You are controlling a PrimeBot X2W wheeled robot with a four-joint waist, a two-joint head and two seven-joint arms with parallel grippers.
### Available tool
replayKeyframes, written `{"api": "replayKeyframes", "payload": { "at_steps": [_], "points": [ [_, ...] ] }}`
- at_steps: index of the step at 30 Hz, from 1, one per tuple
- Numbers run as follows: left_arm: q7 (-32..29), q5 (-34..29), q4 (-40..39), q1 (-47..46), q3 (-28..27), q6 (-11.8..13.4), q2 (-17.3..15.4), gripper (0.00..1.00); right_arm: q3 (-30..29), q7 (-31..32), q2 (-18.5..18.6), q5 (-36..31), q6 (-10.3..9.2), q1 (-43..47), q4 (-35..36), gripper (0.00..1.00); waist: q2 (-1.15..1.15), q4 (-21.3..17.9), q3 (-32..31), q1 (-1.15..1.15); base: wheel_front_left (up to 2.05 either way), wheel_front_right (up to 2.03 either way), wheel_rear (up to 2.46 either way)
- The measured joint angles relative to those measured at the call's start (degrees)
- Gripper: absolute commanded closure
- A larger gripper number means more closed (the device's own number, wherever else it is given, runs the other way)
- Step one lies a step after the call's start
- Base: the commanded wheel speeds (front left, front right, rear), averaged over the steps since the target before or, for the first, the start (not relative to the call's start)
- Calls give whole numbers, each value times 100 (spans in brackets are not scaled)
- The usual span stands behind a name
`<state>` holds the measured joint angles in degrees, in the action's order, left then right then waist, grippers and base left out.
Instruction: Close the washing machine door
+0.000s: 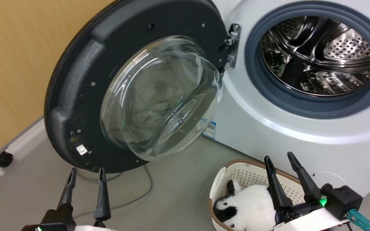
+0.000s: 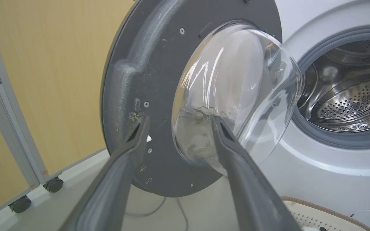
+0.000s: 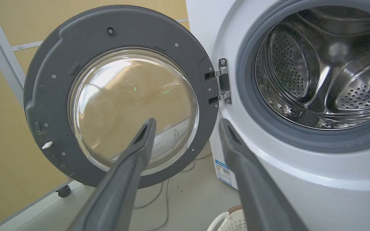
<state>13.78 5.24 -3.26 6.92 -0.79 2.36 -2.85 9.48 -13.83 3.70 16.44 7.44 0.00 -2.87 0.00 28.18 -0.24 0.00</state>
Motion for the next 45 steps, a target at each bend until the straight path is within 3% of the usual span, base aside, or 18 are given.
{"api": "replayKeyframes", "payload": {
  "at_steps": [16, 17, 18, 26, 32, 37, 42, 45],
  "points": [
    [90, 151, -15, 30, 21, 4, -1, 0, 51, -91, 12, 129, 0, 1, -22, 0, 0, 171, 12, 0, 0, 0, 0],
    [90, 235, -29, 33, 23, -8, -1, 28, 52, -91, 12, 129, 0, 1, -22, 0, 0, 171, 12, 0, 0, 0, 0],
    [90, 341, -52, 37, 24, -46, 0, 100, 53, -91, 12, 129, 0, 1, -22, 0, 0, 172, 12, 0, 0, 0, 0],
    [90, 464, -511, -70, -681, -249, -74, 100, 9, -92, 15, 118, 0, 24, 14, 0, 0, 160, 12, 0, 0, 0, 0],
    [90, 717, -364, -663, -1395, -642, -612, 100, -113, -92, 54, -9, 0, 200, 147, 0, 0, 132, 165, 0, 0, 0, 0],
    [10, 1593, 380, -1396, -1985, -810, -1044, 100, -85, -92, 153, -42, 0, 199, 203, 0, 0, -40, 374, 0, 0, 0, 0],
    [-548, 2501, 1334, -2217, -2265, -911, -1691, 100, -96, -92, 219, -43, 0, 127, 252, 0, 0, -229, 594, 0, 0, 0, 0],
    [-988, 3274, 1951, -2755, -2453, -920, -1891, 100, -81, -92, 257, -43, 0, 58, 278, 0, 0, -318, 721, 0, 0, 0, 0]
  ]
}}
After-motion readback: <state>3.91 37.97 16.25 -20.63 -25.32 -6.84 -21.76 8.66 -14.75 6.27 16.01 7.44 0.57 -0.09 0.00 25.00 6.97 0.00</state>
